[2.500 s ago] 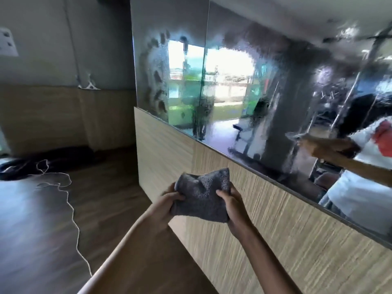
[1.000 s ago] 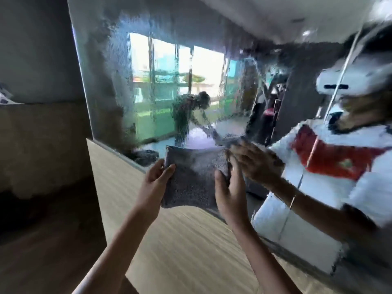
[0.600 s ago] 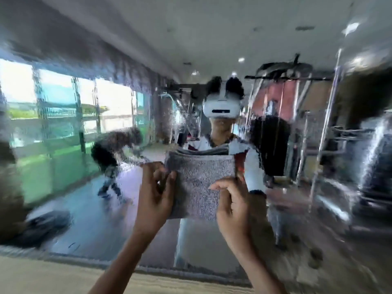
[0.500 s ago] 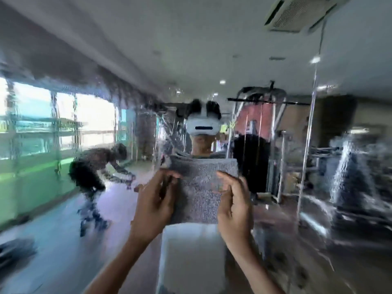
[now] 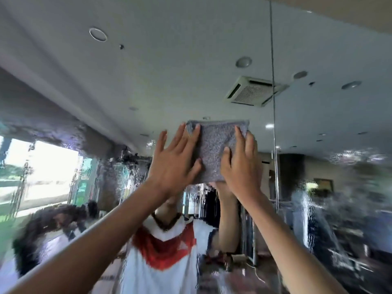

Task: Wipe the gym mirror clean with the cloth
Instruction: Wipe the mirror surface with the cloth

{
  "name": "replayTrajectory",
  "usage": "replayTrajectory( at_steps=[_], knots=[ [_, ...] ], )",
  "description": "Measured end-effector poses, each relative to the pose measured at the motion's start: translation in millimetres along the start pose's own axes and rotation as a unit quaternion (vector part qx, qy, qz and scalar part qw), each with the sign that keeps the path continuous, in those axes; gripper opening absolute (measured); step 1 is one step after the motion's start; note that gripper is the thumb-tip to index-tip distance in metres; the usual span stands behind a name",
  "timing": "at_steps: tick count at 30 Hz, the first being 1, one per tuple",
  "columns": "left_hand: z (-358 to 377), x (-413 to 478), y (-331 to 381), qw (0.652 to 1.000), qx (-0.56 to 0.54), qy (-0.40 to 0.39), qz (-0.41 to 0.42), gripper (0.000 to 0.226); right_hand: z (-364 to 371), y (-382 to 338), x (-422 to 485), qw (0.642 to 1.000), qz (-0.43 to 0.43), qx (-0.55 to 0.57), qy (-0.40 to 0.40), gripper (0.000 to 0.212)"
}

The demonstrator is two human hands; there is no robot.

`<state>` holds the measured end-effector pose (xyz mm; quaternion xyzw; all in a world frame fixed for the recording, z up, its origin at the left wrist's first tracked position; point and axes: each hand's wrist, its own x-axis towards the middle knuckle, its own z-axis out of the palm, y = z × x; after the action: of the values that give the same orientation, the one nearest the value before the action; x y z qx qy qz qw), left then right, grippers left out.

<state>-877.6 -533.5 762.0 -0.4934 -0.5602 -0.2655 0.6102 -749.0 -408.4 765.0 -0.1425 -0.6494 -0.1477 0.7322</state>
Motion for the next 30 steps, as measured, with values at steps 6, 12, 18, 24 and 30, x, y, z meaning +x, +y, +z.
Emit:
replayTrajectory(
  at_steps=[6, 12, 18, 24, 30],
  knots=[
    [5, 23, -13, 0.998, 0.055, -0.038, 0.001, 0.076, 15, -3, 12, 0.997, 0.016, -0.059, -0.039, 0.064],
    [5, 36, -26, 0.995, 0.104, -0.007, 0.006, 0.075, 23, -5, 17, 0.977, -0.046, -0.209, -0.012, 0.060],
    [11, 30, -34, 0.996, 0.087, 0.009, 0.000, 0.073, 27, -21, 25, 0.960, -0.128, -0.240, -0.065, 0.069],
    [-2, 17, -73, 0.995, 0.104, 0.004, -0.006, 0.076, 43, -46, 16, 0.985, -0.039, -0.151, -0.076, 0.069],
    [-6, -11, -100, 0.993, 0.114, 0.004, -0.043, 0.073, 45, -43, 16, 0.977, -0.056, -0.179, -0.105, 0.059]
  ],
)
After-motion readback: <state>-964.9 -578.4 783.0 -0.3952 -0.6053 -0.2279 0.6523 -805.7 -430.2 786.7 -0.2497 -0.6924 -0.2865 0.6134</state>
